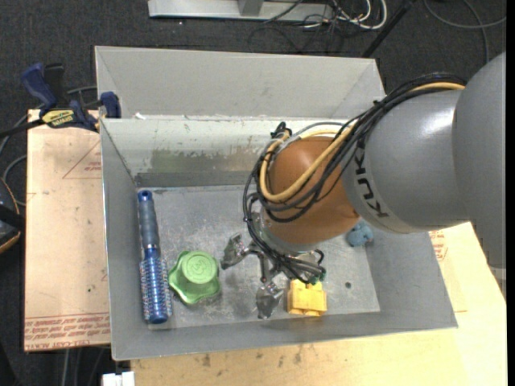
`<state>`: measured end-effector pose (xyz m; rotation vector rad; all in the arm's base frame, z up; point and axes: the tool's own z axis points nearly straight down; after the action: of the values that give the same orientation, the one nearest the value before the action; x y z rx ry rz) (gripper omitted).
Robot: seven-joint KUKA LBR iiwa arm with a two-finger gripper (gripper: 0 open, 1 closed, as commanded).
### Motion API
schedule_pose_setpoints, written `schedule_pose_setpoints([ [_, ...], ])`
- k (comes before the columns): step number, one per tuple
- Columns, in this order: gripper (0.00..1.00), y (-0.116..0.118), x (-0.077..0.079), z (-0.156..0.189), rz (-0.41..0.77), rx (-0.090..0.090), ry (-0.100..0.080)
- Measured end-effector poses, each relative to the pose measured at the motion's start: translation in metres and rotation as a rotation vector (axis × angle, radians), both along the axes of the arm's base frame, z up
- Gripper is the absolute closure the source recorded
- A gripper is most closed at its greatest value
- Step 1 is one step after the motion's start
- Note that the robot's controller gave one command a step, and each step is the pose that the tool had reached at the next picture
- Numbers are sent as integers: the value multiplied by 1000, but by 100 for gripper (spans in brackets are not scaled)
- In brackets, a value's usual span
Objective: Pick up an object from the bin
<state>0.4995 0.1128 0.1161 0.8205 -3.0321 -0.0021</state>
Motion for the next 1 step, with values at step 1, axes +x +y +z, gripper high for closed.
schedule_pose_setpoints([
  [1,0,92,6,16,88,6,-6],
])
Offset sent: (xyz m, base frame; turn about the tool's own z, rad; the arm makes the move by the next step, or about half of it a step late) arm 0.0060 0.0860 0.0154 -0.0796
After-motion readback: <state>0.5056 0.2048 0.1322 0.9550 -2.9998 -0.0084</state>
